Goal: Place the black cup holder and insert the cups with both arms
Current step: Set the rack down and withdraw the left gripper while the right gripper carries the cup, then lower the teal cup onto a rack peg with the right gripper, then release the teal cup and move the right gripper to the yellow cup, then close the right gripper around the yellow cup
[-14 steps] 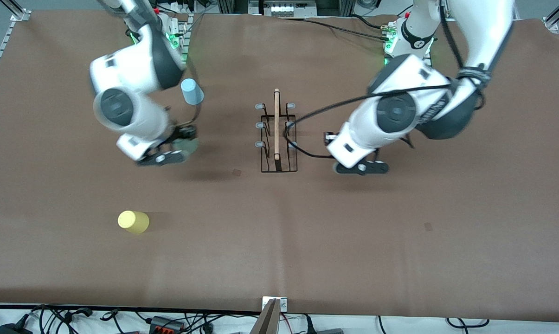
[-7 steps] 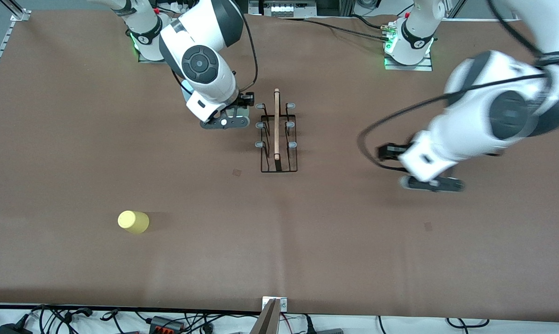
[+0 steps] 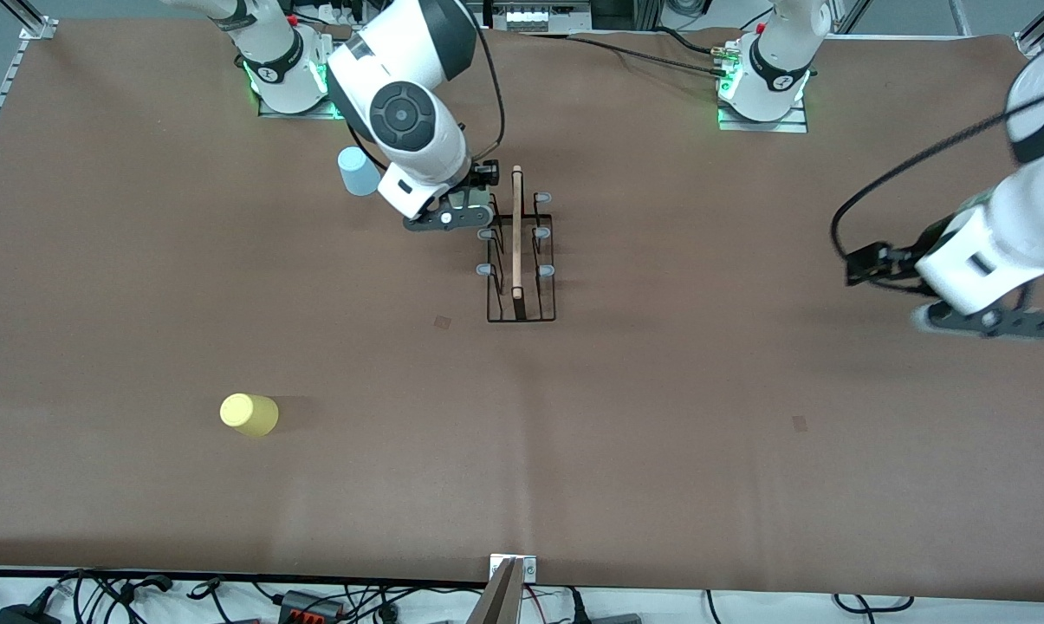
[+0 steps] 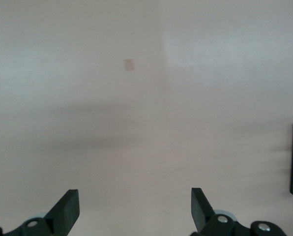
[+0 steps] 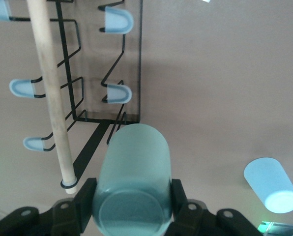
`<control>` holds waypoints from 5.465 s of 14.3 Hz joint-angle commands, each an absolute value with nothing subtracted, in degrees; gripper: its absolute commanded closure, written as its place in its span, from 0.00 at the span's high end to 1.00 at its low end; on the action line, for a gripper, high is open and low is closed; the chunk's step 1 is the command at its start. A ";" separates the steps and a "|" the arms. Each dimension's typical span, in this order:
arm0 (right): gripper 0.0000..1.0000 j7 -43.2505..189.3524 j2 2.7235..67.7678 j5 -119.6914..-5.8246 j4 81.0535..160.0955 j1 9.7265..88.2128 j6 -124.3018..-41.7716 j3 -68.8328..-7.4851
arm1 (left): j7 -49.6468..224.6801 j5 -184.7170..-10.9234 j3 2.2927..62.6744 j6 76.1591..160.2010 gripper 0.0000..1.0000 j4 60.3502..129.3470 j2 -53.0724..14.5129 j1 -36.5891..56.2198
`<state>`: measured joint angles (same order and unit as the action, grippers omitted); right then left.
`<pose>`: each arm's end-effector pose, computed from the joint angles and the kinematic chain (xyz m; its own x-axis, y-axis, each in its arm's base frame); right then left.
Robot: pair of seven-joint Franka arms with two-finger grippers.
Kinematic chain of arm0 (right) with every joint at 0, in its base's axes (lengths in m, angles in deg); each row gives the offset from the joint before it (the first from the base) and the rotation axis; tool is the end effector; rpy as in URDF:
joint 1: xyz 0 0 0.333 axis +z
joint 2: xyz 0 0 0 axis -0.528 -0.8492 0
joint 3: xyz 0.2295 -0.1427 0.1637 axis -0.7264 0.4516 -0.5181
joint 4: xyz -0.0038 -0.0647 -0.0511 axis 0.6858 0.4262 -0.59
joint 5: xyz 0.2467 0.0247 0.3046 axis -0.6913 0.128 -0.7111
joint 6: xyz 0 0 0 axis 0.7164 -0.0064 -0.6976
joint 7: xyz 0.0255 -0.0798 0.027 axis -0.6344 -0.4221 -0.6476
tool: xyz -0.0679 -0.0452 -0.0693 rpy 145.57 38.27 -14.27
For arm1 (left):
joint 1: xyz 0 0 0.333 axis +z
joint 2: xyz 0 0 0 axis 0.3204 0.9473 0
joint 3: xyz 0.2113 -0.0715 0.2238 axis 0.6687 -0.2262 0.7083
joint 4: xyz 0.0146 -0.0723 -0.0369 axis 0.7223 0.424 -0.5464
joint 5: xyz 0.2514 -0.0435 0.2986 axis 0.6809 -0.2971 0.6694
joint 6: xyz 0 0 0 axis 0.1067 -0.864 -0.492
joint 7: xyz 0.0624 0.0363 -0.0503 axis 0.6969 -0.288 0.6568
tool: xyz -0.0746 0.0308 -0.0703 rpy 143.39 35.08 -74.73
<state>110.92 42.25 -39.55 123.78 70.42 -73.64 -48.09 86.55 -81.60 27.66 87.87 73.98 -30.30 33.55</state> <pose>0.4350 0.4273 0.3808 0.9450 0.0925 -0.3138 0.0736 -0.9947 -0.0715 0.6176 -0.0434 0.5724 0.9949 -0.0372 -0.0935 -0.0408 -0.9985 -0.0365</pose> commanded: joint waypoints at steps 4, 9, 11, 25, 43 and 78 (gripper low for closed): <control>0.20 111.31 41.05 -40.68 123.51 72.21 -75.87 -47.48 | 84.85 -87.69 49.22 87.50 1.00 76.77 -36.98 21.95; 0.20 111.31 39.64 -40.68 123.51 72.83 -77.19 -47.48 | 84.58 -88.13 52.11 92.15 1.00 89.33 -45.94 19.67; 0.20 111.31 38.85 -40.59 123.59 73.18 -77.63 -47.48 | 84.41 -87.51 54.23 92.95 1.00 90.06 -46.13 18.43; 1.00 113.23 35.59 -39.62 123.51 73.71 -80.27 -47.30 | 85.02 -88.21 53.89 92.95 1.00 88.04 -45.16 18.95; 1.00 109.29 24.63 -25.58 102.51 45.25 -80.77 -42.99 | 84.40 -88.30 53.18 92.34 1.00 87.33 -45.25 18.43; 1.00 71.32 8.35 -27.23 93.63 34.51 -88.26 -43.43 | 85.28 -90.85 52.66 92.60 1.00 86.10 -44.29 18.78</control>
<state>72.63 9.41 -26.23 95.12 34.97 -88.48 -42.85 85.28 -89.81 52.73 93.52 87.18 -44.59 18.65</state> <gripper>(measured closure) 0.000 0.000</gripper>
